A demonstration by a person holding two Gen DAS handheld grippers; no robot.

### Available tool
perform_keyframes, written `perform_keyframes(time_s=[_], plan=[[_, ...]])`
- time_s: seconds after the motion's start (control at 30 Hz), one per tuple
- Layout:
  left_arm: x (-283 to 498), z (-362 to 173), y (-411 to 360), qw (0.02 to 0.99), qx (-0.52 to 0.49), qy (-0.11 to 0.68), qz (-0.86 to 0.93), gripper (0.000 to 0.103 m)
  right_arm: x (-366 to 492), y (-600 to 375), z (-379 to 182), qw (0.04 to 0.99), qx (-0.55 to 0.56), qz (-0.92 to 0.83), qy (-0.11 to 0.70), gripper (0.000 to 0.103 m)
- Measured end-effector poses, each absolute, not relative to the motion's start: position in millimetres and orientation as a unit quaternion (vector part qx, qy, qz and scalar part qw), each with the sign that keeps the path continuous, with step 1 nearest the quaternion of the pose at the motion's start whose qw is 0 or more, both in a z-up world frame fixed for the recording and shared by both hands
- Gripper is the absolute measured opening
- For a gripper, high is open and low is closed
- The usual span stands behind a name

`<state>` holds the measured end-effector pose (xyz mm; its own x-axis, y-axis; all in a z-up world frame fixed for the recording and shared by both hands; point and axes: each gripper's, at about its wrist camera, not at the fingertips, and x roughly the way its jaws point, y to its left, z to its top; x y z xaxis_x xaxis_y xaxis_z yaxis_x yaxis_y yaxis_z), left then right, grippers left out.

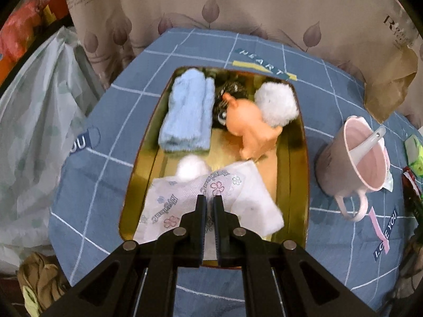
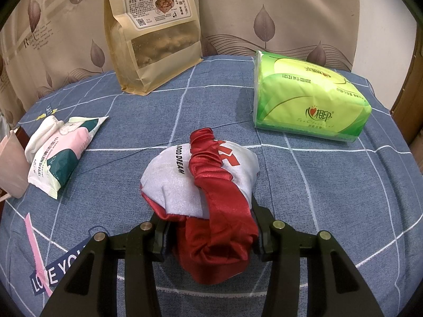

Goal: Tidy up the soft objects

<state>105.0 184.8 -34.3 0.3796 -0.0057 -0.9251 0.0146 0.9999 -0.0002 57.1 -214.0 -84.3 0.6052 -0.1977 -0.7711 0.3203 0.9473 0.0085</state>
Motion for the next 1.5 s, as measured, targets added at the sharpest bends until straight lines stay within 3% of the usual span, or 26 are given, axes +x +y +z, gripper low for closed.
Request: perform_keyframes(time_s=[0.27,0.47,0.67,1.17,1.3,1.5], plan=[[103,-46,191,0.826,-0.009,0.564,-0.005,0.008,59,-211,-84,0.892,0.072,-0.147,0.42,0.045],[104,-53,200,0.821,-0.016,0.57,0.004,0.02,61,-210,-85,0.892,0.072,-0.148,0.421,0.045],[103,-66,212,0.815,-0.039,0.578,0.007,0.02,62,-208,-85,0.892,0.07,-0.15,0.421,0.045],[73,-37,207,0.873,-0.03,0.487,0.024,0.029,59,-215,-84,0.891,0.062,-0.157,0.422,0.044],[69,-33,204,0.88,-0.013,0.474,0.029,0.029,55,-219,-82,0.891,0.049,-0.162,0.421,0.027],[68,-31,215,0.884,-0.032,0.465,0.033,0.031,52,-218,-78,0.887,0.039,-0.171,0.427,0.023]])
